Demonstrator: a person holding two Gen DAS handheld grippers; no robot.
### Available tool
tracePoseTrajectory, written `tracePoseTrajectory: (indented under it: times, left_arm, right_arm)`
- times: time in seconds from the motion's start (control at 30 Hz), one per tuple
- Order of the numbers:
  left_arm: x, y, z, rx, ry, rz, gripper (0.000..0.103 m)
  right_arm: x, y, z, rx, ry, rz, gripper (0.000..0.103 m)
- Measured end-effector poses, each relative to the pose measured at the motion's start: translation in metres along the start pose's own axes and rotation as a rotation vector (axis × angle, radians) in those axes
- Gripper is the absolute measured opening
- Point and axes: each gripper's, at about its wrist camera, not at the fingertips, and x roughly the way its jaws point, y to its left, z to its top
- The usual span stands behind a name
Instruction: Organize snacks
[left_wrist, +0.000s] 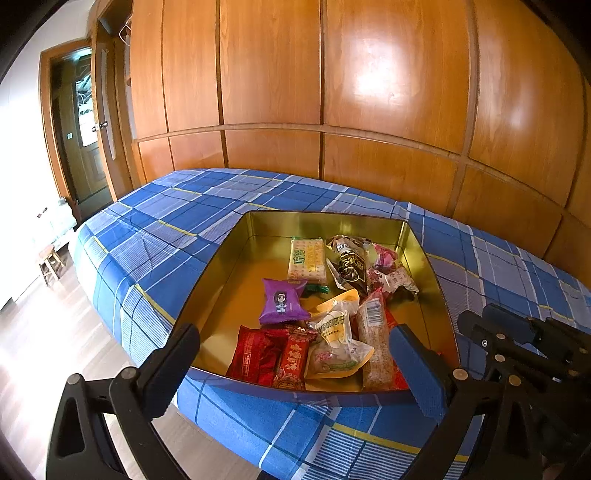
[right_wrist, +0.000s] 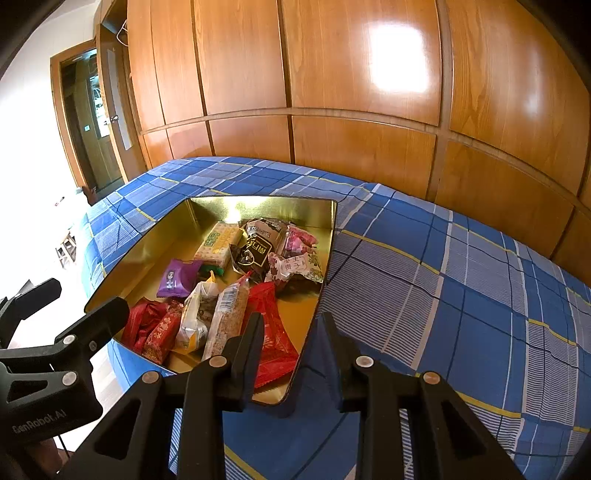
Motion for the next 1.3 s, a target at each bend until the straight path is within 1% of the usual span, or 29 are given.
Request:
tracePoseTrajectory:
  times: [1.1, 1.3]
  left_arm:
    - [0.000, 0.001, 0.000, -0.010, 0.002, -0.002, 0.103]
    - [0.001, -0.002, 0.000, -0.004, 0.008, -0.010, 0.102]
  right_arm:
    - [-0.001, 0.001, 0.001, -0.008, -0.003, 0.000, 0.030]
    - [-0.002, -0.009, 0.001, 0.018, -0.010, 0.004, 0.030]
